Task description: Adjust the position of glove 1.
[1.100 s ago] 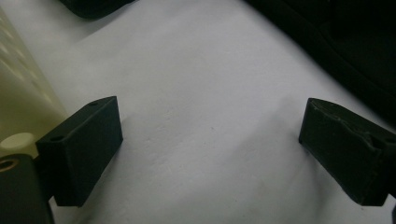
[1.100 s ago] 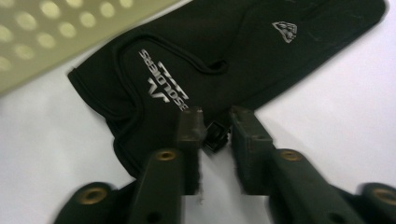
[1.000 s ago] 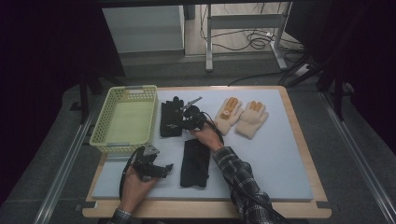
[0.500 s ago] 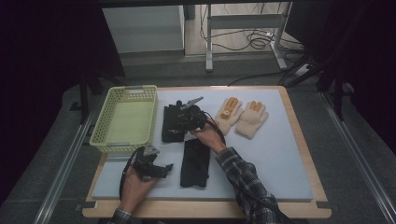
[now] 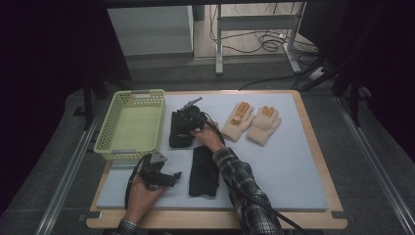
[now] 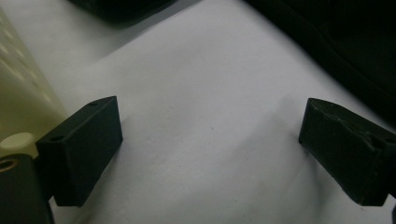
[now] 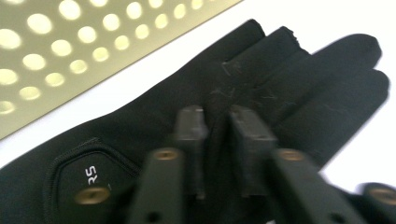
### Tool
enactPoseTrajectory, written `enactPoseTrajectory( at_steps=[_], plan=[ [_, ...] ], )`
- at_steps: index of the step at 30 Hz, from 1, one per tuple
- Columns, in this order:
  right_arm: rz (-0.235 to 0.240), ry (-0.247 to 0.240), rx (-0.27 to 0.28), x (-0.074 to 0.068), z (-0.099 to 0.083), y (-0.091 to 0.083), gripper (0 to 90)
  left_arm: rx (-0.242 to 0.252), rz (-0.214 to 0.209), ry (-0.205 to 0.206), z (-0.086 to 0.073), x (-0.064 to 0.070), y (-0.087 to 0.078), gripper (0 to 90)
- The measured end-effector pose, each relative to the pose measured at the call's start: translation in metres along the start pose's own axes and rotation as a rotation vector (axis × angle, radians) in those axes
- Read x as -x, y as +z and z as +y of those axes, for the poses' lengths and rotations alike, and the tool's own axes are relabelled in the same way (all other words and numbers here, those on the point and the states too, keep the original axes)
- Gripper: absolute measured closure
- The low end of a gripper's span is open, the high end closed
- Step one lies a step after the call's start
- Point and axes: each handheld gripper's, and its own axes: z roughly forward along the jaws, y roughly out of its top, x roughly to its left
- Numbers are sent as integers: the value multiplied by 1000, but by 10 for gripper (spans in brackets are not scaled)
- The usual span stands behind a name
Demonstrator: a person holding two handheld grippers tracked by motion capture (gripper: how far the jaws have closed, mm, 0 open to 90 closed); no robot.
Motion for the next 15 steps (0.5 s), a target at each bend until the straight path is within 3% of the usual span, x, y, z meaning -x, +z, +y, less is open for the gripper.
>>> enactPoseTrajectory(
  at_steps=[6,15],
  plan=[
    [-25,-1,-9,-6,2,-5,869,0,0,0,0,0,0,63],
    [-18,-7,65,-14,10,-42,871,-1,0,0,0,0,0,63]
  ],
)
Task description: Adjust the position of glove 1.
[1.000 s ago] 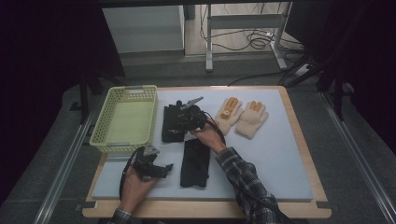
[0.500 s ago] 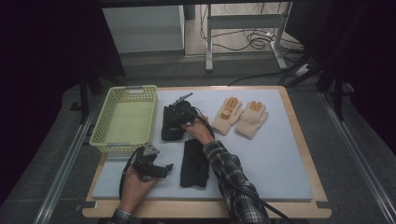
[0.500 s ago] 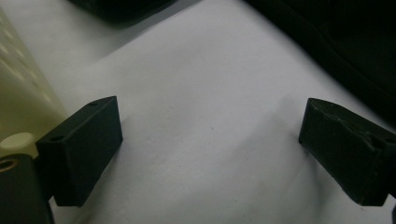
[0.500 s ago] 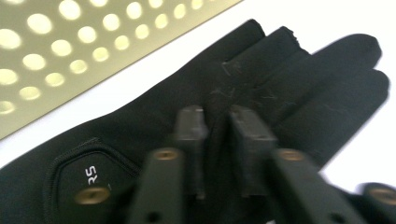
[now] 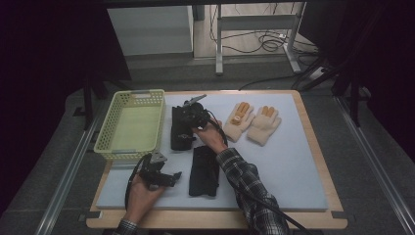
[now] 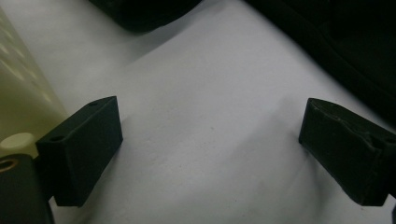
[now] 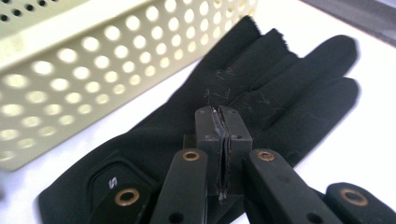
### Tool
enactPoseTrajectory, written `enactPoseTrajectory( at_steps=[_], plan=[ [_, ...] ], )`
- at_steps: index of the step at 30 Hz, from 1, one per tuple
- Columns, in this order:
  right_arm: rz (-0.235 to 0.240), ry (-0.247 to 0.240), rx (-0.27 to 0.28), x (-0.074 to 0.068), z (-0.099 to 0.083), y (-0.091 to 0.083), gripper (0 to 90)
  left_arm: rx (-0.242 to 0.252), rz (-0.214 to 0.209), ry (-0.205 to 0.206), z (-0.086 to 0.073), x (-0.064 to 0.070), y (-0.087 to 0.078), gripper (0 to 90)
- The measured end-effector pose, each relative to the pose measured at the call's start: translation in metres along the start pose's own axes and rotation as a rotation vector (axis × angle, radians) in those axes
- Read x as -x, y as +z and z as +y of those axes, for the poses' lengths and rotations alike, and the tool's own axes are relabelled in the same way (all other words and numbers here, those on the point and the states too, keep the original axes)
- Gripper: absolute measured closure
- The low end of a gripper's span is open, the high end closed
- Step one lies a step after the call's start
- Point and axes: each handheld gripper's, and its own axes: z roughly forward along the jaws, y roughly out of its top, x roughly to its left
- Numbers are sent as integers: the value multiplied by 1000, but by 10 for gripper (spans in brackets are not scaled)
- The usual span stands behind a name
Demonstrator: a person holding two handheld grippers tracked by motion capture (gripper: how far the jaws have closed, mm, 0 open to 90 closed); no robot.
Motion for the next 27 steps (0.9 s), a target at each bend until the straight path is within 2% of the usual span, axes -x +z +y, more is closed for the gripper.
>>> enactPoseTrajectory(
  at_steps=[10,15,23,27],
  plan=[
    [54,4,60,-13,5,-44,871,-2,1,2,0,0,0,63],
    [60,0,67,-24,4,-71,871,0,0,3,0,0,0,63],
    [101,21,66,-45,-20,-114,870,2,2,1,0,0,0,63],
    [90,31,63,-56,-37,-137,870,4,2,-1,0,0,0,63]
  ],
)
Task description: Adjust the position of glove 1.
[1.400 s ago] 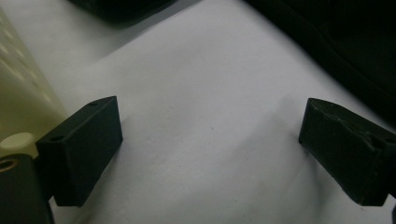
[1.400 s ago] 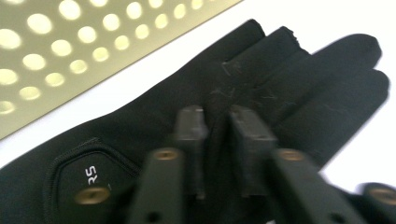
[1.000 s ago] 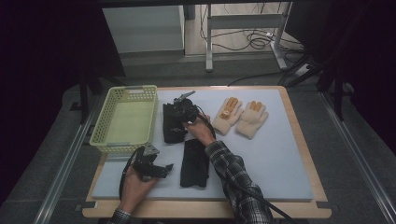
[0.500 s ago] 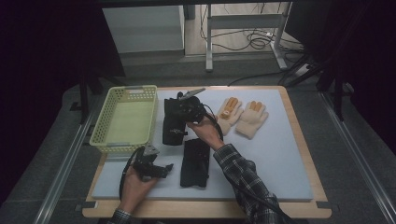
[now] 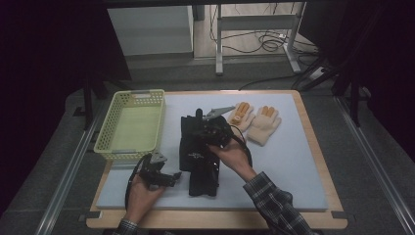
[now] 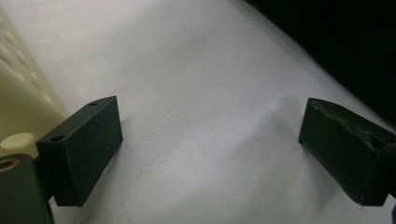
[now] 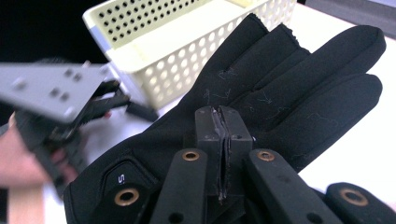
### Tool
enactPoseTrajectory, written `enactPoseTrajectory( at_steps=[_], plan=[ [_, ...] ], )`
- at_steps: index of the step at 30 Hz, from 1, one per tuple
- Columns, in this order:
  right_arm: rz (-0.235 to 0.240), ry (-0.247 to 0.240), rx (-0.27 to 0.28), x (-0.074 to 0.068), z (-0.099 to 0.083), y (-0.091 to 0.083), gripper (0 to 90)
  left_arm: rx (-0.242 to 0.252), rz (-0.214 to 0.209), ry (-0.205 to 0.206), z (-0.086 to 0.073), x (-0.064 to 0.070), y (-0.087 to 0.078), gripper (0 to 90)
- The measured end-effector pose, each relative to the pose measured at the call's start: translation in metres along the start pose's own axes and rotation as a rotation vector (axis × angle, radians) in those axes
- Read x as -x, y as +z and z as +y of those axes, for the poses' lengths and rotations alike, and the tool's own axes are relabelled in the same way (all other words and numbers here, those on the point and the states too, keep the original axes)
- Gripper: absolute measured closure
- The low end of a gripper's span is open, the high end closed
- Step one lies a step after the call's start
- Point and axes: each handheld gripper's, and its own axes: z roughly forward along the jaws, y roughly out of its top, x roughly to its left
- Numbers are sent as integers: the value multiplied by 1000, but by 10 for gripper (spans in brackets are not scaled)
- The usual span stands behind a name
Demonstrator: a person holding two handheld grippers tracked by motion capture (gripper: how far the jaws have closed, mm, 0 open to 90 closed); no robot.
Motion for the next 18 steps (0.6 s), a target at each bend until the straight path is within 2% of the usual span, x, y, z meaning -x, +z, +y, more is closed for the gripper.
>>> enactPoseTrajectory(
  at_steps=[5,8,10,13,15,18],
  plan=[
    [-4,31,-13,-12,-19,-18,869,-1,0,0,0,0,0,63],
    [-23,43,-38,-17,-32,-20,869,3,-1,-2,0,0,0,63],
    [-21,49,-51,-18,-41,-19,869,2,0,1,0,0,0,64],
    [-49,56,-81,-16,-53,-12,869,2,1,0,0,0,0,63],
    [-52,76,-98,-12,-60,-5,868,0,1,1,0,0,0,64],
    [-79,65,-123,-8,-69,5,866,1,1,1,0,0,0,64]
  ],
)
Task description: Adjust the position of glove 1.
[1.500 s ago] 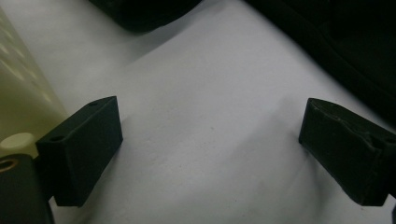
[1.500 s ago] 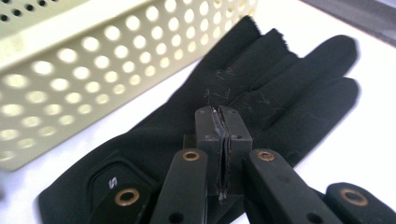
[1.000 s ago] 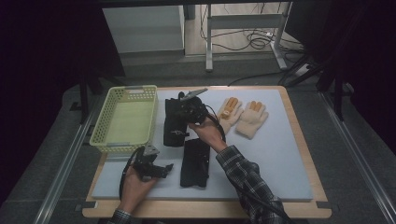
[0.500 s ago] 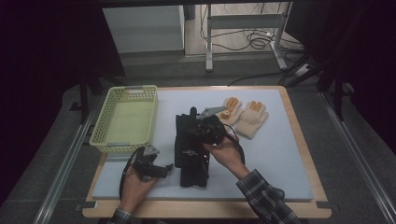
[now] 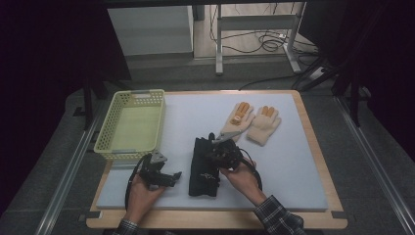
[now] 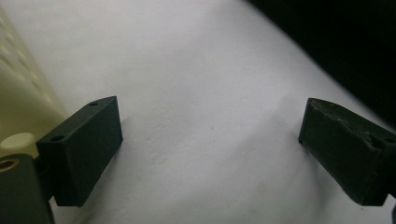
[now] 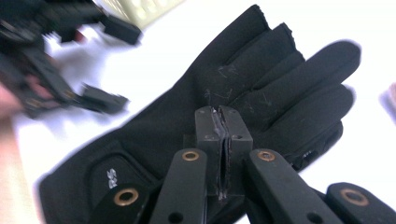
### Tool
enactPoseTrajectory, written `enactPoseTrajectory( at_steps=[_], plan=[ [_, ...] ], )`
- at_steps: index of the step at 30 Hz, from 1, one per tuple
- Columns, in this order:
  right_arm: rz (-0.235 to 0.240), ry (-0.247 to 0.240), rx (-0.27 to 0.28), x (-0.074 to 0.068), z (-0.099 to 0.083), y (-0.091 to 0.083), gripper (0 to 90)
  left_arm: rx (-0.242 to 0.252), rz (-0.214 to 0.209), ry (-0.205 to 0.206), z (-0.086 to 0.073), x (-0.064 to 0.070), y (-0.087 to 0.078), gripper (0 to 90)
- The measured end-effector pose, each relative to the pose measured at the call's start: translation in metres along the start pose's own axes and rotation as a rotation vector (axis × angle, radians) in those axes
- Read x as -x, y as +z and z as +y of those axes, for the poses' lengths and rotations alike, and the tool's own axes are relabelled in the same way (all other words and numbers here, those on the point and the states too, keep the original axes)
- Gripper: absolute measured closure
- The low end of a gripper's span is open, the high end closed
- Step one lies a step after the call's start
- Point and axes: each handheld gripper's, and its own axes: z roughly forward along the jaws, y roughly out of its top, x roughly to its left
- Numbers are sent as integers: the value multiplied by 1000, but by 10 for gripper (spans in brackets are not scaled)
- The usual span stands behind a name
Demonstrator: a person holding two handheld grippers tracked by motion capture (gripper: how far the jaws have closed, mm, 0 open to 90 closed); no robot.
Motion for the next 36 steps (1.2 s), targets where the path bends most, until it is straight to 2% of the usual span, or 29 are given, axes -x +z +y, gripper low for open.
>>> enactPoseTrajectory(
  at_steps=[2,6,9,10,14,20,24,31,33,36],
  plan=[
    [-23,-13,-18,0,-6,7,862,-2,-1,4,0,0,0,64],
    [-33,-30,-29,-1,-13,17,831,-1,-1,1,0,0,0,64],
    [-51,-55,-29,-1,-17,21,766,-2,-1,1,0,0,0,64],
    [-55,-56,-25,0,-17,21,715,-2,-1,1,0,0,0,64],
    [-45,-55,-3,4,-15,10,621,-2,-1,1,0,0,0,64],
    [-50,-70,44,10,-17,-15,614,-1,-1,-3,0,0,0,63],
    [-36,-56,59,15,-28,-25,643,-1,-1,-3,0,0,0,63],
    [18,-25,56,20,-55,-31,834,-8,-9,-2,0,-1,0,59],
    [29,-34,47,18,-63,-31,876,-9,-13,1,0,-1,-1,53],
    [36,-67,41,12,-76,-29,885,-21,2,-4,-1,-1,-4,47]
  ],
)
